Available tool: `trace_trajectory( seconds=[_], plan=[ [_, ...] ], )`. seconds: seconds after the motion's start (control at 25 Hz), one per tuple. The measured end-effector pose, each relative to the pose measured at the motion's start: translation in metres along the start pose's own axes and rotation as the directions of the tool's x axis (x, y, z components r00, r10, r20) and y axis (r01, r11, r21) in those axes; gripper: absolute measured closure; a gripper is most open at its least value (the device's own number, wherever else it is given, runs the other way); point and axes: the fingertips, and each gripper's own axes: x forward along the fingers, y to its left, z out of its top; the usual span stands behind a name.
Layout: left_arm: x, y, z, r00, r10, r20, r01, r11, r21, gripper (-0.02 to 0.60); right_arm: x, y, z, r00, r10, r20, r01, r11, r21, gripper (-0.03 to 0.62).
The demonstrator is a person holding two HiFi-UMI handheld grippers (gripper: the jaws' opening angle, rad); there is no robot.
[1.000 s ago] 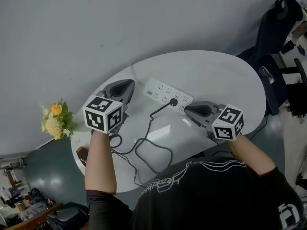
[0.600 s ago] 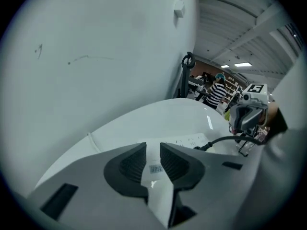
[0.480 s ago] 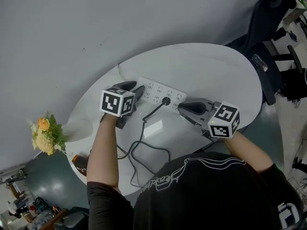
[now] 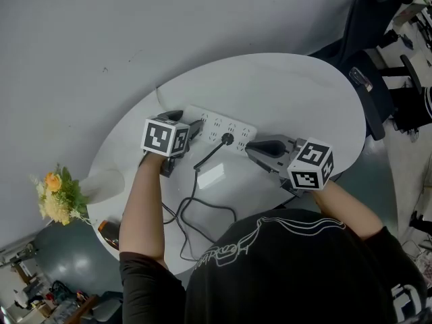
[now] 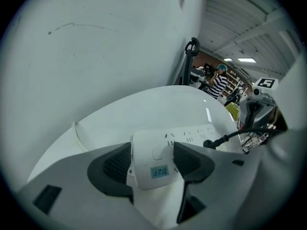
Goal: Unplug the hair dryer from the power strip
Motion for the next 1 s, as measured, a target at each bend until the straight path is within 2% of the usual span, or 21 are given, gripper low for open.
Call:
trace_trajectory(
  seconds=[0.24,0.44,0.52,0.6,0.68,0.72,0.84,1.0],
  plan=[
    [0.002,0.002,0.000,1.000,0.003,-0.017,-0.003,1.000,-0.010,0.311,0.005,-0.006,0.000,1.000,-0.011,-0.009,0.011,1.000,-0.017,0.594],
    [0.003,0.002,0.000,1.000,0.005,-0.029,-0.006,1.000,-0.021,0.310,0.017,-0.014,-0.003,0.999,-0.029,-0.045,0.026,0.997,-0.074,0.594],
    [0.004,0.002,0.000,1.000,-0.002,-0.027,0.002,1.000,-0.025,0.310,0.023,-0.017,-0.004,0.997,-0.039,-0.069,0.030,0.992,-0.126,0.594],
    [0.005,0.002,0.000,1.000,-0.007,-0.030,0.006,1.000,-0.027,0.310,0.030,-0.020,-0.005,0.994,-0.055,-0.097,0.035,0.980,-0.195,0.589],
    [0.005,0.003,0.000,0.999,-0.004,-0.040,0.003,1.000,-0.027,0.310,0.038,-0.023,-0.006,0.990,-0.076,-0.117,0.043,0.964,-0.261,0.521],
    [0.005,0.003,0.000,0.999,-0.003,-0.043,0.002,1.000,-0.027,0.308,0.041,-0.025,-0.006,0.989,-0.090,-0.120,0.051,0.955,-0.291,0.510],
    [0.006,0.003,0.000,0.999,-0.004,-0.049,0.002,1.000,-0.029,0.308,0.051,-0.027,-0.003,0.986,-0.119,-0.115,0.070,0.930,-0.361,0.514],
    [0.006,0.003,0.001,0.999,-0.003,-0.050,0.002,0.999,-0.032,0.307,0.064,-0.023,-0.004,0.983,-0.123,-0.135,0.054,0.901,-0.431,0.531]
  ],
)
